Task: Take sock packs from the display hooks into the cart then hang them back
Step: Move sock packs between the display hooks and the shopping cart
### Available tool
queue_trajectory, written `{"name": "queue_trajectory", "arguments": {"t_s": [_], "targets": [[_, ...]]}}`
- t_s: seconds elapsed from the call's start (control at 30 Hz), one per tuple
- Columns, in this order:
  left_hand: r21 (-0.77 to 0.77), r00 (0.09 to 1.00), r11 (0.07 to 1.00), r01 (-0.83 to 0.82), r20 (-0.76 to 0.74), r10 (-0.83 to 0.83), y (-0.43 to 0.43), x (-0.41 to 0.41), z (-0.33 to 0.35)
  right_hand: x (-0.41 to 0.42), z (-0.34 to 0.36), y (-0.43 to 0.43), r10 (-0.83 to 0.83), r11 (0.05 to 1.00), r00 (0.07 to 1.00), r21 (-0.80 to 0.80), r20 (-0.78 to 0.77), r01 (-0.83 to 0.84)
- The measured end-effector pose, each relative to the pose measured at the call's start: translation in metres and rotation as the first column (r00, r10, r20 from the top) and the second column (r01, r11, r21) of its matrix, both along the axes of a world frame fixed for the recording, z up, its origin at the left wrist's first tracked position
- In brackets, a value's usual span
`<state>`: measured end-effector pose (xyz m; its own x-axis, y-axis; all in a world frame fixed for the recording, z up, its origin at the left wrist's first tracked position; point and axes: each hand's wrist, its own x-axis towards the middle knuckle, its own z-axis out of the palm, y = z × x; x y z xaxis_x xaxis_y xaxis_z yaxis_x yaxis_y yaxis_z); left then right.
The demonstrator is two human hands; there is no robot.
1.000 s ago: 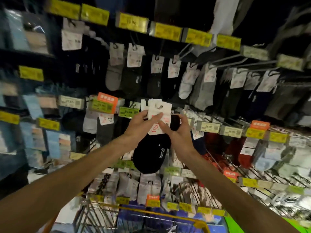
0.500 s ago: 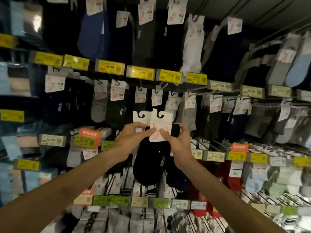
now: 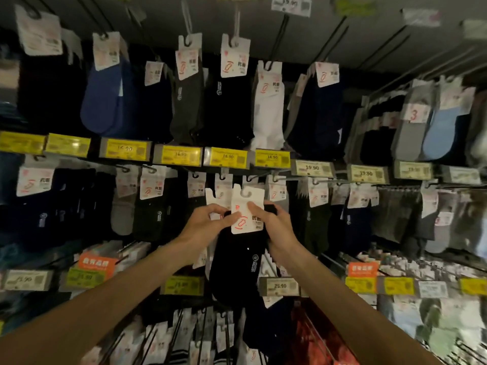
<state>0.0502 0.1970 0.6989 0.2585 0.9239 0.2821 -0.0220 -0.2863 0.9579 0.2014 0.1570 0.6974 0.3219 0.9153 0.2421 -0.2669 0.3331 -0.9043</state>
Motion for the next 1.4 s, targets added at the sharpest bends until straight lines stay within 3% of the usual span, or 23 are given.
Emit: {"name": "queue_trajectory", "arguments": {"t_s": [0.1, 0.37, 0.63, 0.87, 1.2, 1.4], "targets": [[-0.020, 1.000, 1.000, -0.007, 0.016, 0.007, 0.006, -0.005, 0.011, -0.002, 0.015, 0.015, 0.030, 0.999, 1.000, -0.010, 0.001, -0.030], [0.016, 0.999, 1.000, -0.026, 0.022, 0.026, 0.019, -0.044, 0.027, -0.021, 0.048, 0.049, 0.124, 0.991, 0.975, 0.033, 0.182, -0.132], [-0.029, 0.997, 0.998, -0.048, 0.059, 0.050, 0.024, -0.049, 0.033, -0.044, 0.050, 0.064, -0.015, 0.993, 0.994, 0.119, 0.104, 0.002], [-0.029, 0.990, 0.999, -0.033, 0.134, 0.036, 0.021, -0.030, 0.039, -0.033, 0.059, 0.063, -0.137, 0.974, 0.978, 0.199, 0.160, 0.104], [-0.109, 0.987, 0.992, -0.068, 0.135, 0.082, 0.033, -0.027, 0.039, -0.036, 0.067, 0.063, -0.044, 0.994, 0.996, 0.100, 0.078, 0.036], [-0.090, 0.991, 0.992, -0.089, 0.091, 0.097, 0.035, -0.031, 0.038, -0.033, 0.053, 0.058, -0.044, 0.996, 0.976, 0.090, 0.211, 0.026]]}}
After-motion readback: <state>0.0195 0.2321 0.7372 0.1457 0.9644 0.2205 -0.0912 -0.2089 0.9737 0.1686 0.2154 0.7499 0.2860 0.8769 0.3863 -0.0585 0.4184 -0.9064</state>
